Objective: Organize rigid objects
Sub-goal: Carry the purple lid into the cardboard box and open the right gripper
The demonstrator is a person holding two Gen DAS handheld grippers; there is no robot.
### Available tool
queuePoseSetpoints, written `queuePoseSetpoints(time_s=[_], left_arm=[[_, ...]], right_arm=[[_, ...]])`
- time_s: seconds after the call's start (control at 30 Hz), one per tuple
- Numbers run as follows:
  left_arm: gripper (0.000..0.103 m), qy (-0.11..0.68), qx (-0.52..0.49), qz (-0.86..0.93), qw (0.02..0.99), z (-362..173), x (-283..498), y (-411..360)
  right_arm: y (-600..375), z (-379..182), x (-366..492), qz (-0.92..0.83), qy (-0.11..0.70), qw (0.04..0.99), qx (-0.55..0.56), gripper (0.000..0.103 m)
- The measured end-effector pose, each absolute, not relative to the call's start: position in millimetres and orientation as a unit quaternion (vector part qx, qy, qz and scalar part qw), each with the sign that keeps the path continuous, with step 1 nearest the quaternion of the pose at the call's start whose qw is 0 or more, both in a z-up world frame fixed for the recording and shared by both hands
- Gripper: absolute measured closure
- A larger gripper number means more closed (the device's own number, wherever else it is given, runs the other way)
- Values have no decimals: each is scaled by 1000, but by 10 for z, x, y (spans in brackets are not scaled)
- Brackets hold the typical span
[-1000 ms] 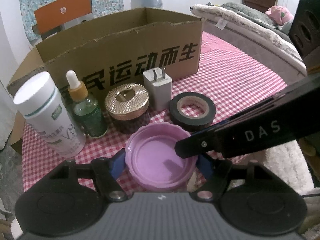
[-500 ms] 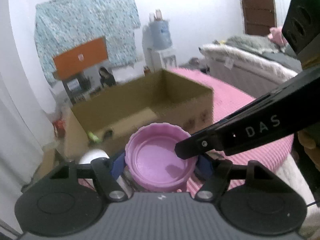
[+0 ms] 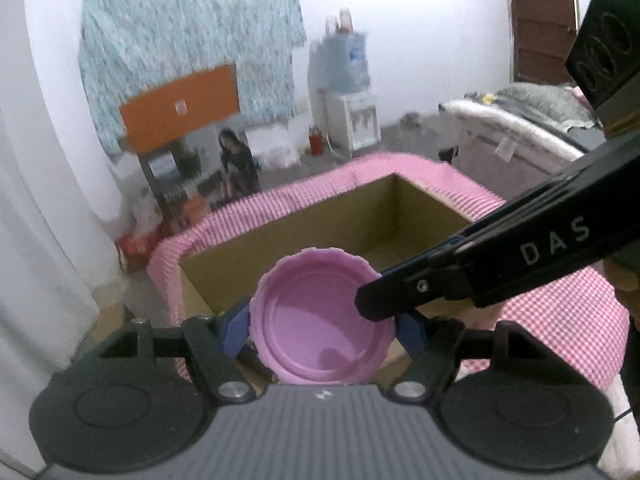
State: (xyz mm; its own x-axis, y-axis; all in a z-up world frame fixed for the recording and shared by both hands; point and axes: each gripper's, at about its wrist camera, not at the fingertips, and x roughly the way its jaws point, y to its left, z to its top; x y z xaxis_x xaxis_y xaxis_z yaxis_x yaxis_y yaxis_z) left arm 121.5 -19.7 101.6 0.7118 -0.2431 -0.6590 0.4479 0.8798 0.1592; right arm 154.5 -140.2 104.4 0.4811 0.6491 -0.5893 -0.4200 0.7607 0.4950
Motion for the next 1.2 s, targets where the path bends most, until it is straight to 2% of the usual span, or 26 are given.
queuePoseSetpoints(time_s=[0.33,0.7,0.93,1.0,1.13,1.2], left_arm=[[28,490,144,-215,832,403,2417,-217],[28,604,149,-216,753,-123,2742,-230],[23,625,152,-216,734,-170,2743,-237],[18,618,151,-217,741,-128,2712,-229],[17,586,150,-218,766,63,2597,-219],[17,563,156,-206,785,205,2515,-205]], right_arm=[[-1395,416,2710,276,540,772,189,82],[-1296,-221,3095,271,638,695,193,82],[-1158,-340,3151,271,662,675,182,74],[-1172,-331,3149,272,661,674,188,70],[-1233,-124,3058,279,630,698,195,55],[-1313,68,2966,282,605,717,200,53]])
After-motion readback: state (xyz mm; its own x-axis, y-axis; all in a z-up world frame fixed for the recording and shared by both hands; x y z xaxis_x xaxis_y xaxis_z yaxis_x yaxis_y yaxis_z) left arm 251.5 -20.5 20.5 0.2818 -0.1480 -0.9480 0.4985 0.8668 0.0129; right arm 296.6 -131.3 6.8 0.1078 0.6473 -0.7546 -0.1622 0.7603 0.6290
